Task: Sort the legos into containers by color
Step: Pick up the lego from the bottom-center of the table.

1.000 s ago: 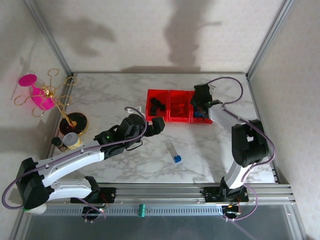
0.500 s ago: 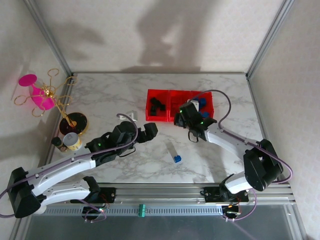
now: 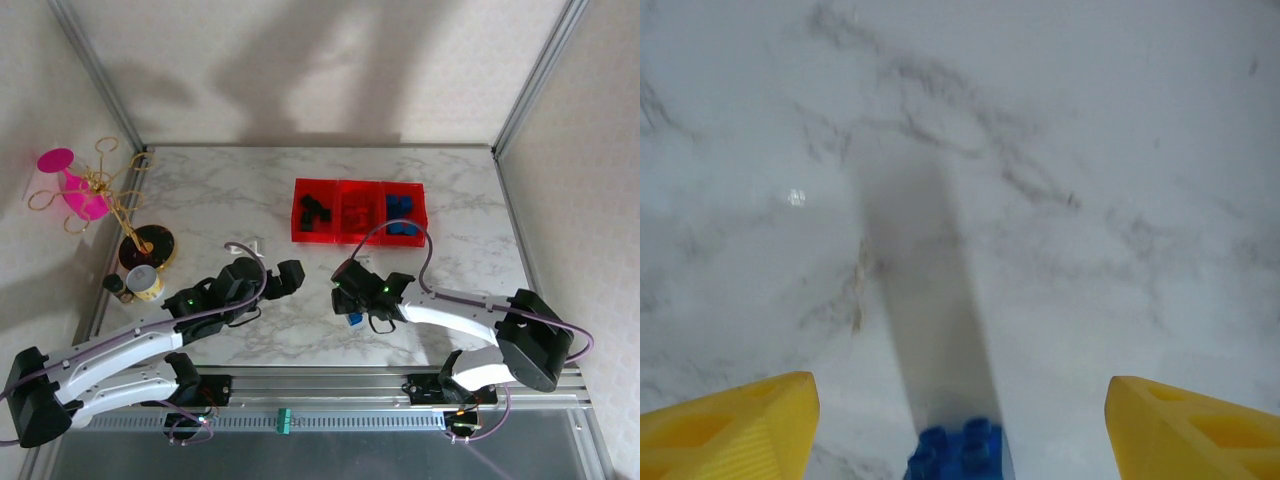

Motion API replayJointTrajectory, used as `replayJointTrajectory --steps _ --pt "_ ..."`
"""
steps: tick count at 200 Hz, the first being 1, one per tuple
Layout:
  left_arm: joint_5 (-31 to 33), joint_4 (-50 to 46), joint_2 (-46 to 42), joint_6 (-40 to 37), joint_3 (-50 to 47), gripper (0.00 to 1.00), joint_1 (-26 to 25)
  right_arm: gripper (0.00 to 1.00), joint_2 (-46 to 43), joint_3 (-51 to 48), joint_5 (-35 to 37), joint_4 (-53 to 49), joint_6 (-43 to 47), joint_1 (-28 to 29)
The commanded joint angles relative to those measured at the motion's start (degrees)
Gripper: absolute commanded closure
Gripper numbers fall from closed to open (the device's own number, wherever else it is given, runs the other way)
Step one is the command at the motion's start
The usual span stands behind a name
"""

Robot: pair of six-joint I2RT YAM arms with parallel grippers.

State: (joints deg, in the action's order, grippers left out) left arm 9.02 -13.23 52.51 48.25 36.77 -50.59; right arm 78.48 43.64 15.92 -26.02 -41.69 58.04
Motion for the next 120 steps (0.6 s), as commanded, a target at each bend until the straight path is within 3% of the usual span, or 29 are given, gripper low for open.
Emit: replayJointTrajectory --steps 1,50,120 --pt "1.61 -1.31 -1.79 1.23 -1.27 0.0 -0.26 0.25 -1.31 -1.73 -0.23 -2.86 -3.29 2.78" --pt "1.89 -1.69 -1.69 1.59 -1.42 0.0 -0.21 0.35 1.1 -2.94 0.16 -1.48 -3.69 5.98" --pt "2.59 -2.24 -1.33 1.77 -0.91 0.0 -0.21 0.48 4.9 -2.26 3.41 -2.96 -3.69 5.95"
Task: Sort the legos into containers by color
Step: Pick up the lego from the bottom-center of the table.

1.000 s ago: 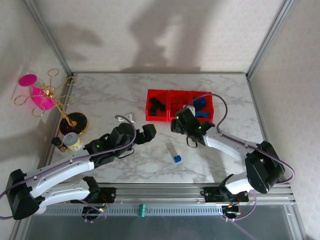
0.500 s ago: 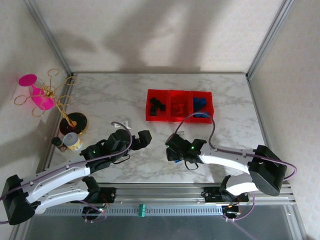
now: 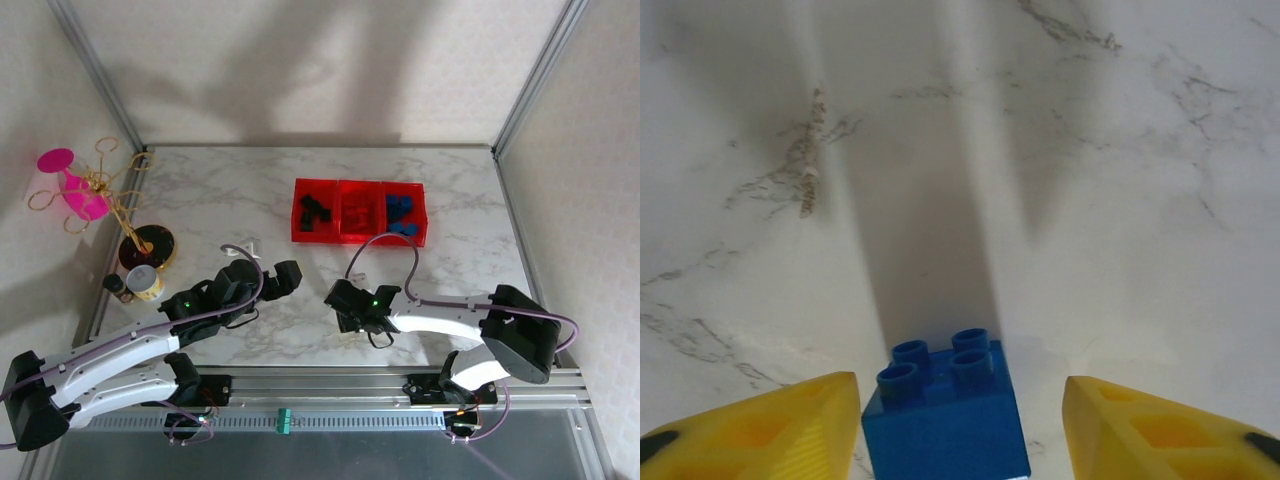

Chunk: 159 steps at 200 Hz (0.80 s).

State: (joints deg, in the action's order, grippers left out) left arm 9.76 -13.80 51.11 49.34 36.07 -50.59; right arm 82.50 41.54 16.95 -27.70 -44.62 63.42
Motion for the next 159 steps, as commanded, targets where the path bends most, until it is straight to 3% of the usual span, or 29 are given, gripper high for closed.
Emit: replayJointTrajectory --steps 1,60,110,159 --pt "1.84 -1.67 0.05 0.67 -0.21 0.0 -0.21 0.48 0.89 -0.15 2.39 -1.2 -0.7 0.57" --pt "1.95 -1.62 -0.09 0.55 -0.13 0.0 -0.2 0.6 1.66 0.3 3.04 -0.33 -0.43 0.57" --pt "2.28 -1.67 -0.25 0.5 0.53 0.0 -0.22 0.64 -0.36 1.91 4.9 -2.33 -0.47 0.41" --pt "2.03 -0.59 0.53 -0.5 2.99 0.0 -0.21 0.64 -5.62 4.48 8.34 -3.47 0.78 -4.93"
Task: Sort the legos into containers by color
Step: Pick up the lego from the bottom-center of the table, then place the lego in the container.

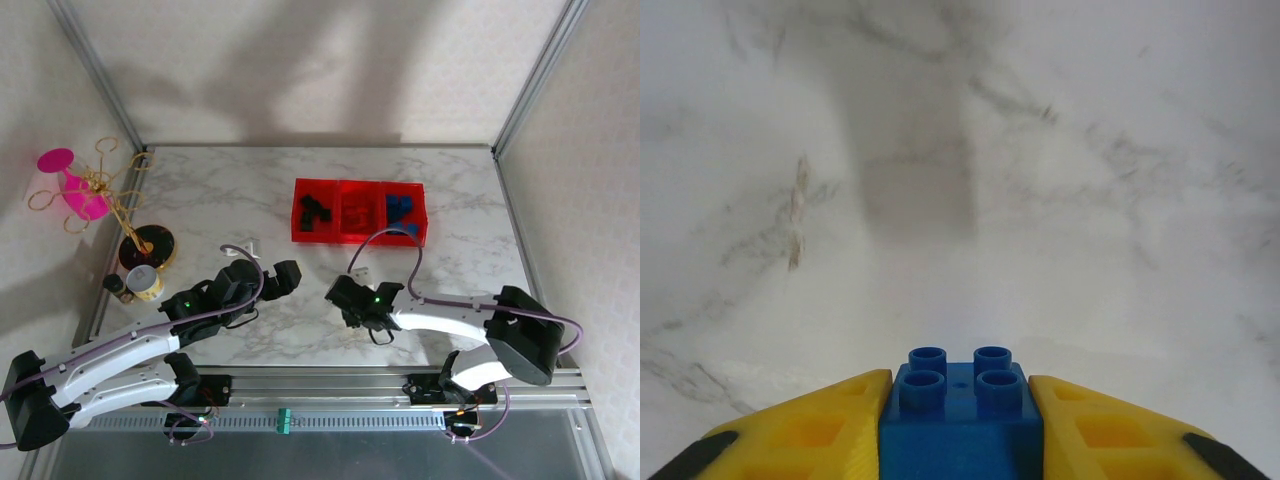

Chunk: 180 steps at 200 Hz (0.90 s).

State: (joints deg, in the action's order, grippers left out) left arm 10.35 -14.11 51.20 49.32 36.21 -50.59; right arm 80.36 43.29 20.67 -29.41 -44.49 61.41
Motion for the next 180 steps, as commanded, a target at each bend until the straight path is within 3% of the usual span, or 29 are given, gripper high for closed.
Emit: replayJointTrajectory --steps 1,43,94,128,180 --pt "1.44 -0.25 0.5 -0.55 2.93 0.0 -0.21 0.65 -3.55 2.79 4.72 -1.74 0.73 -3.12" --pt "1.63 0.66 3.76 -2.58 6.58 0.0 -0.21 0.64 -7.87 5.87 8.73 0.45 4.41 -11.79" --pt "0.93 3.9 8.6 -4.2 9.88 0.0 -0.1 0.64 -8.31 9.03 8.83 8.9 10.01 -27.12" --pt "-0.31 6.04 12.99 -4.92 12.32 0.0 -0.04 0.64 -1.79 12.64 7.36 14.11 11.51 -34.25" --pt "-1.97 7.06 17.53 -5.74 15.53 0.0 0.15 0.65 12.98 21.51 8.07 19.04 13.19 -38.71"
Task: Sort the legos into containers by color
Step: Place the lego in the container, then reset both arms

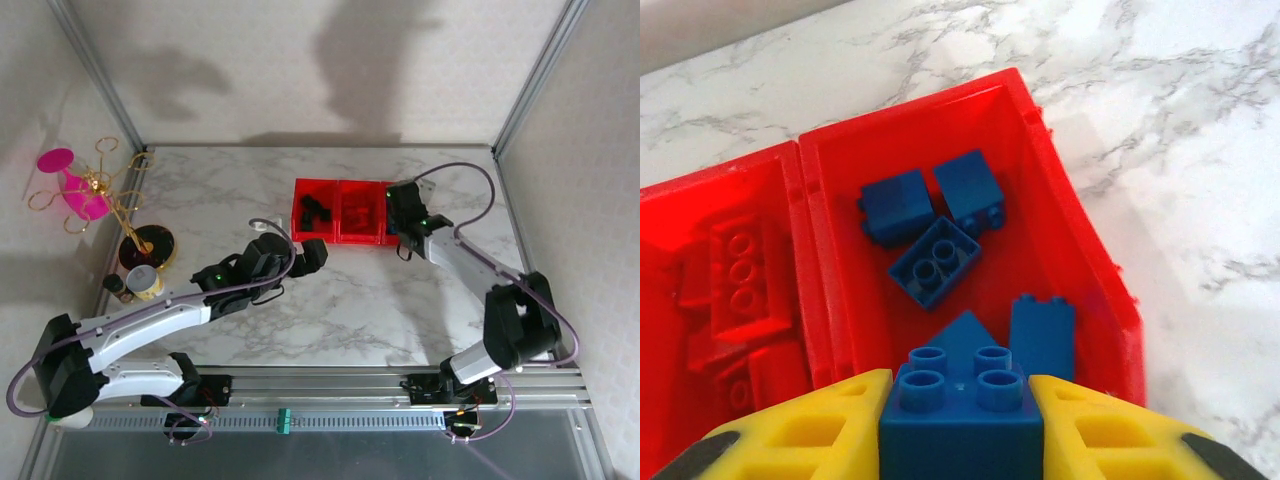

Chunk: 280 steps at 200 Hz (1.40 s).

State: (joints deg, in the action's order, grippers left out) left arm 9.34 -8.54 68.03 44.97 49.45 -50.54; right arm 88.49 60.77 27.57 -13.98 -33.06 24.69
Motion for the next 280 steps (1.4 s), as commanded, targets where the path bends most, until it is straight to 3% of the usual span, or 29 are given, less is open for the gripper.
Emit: replayJointTrajectory --steps 1,55,79,139,181,193,244,280 --pt "-0.89 1.54 0.7 -1.38 2.26 0.0 0.1 0.65 5.11 4.15 1.16 3.69 1.81 -2.09" --pt "-0.38 0.74 1.1 -1.63 2.05 0.01 1.13 0.57 17.38 12.85 0.91 3.21 4.22 -6.0" --pt "0.11 -0.07 0.62 -1.89 1.98 0.0 1.66 0.44 17.53 12.89 0.09 3.45 4.23 -6.16" --pt "2.32 -1.35 0.07 -3.71 1.53 0.0 3.92 0.17 8.92 7.93 -3.44 5.32 4.73 -6.02" --pt "12.67 -0.62 -2.83 -11.16 -0.42 0.01 7.43 0.02 0.16 -0.02 -3.43 9.28 7.33 -5.71" --pt "16.16 1.77 -4.9 -14.37 -2.86 0.0 8.55 0.01 -3.13 -4.01 -2.27 12.19 9.1 -5.31" --pt "36.75 13.9 -10.35 -26.52 -14.2 0.01 17.69 0.01 -16.81 -24.62 3.71 29.76 16.88 -5.31" --pt "35.77 32.24 -9.09 -33.81 -25.03 0.01 30.74 0.01 -18.8 -36.76 6.66 47.38 23.65 -6.35"
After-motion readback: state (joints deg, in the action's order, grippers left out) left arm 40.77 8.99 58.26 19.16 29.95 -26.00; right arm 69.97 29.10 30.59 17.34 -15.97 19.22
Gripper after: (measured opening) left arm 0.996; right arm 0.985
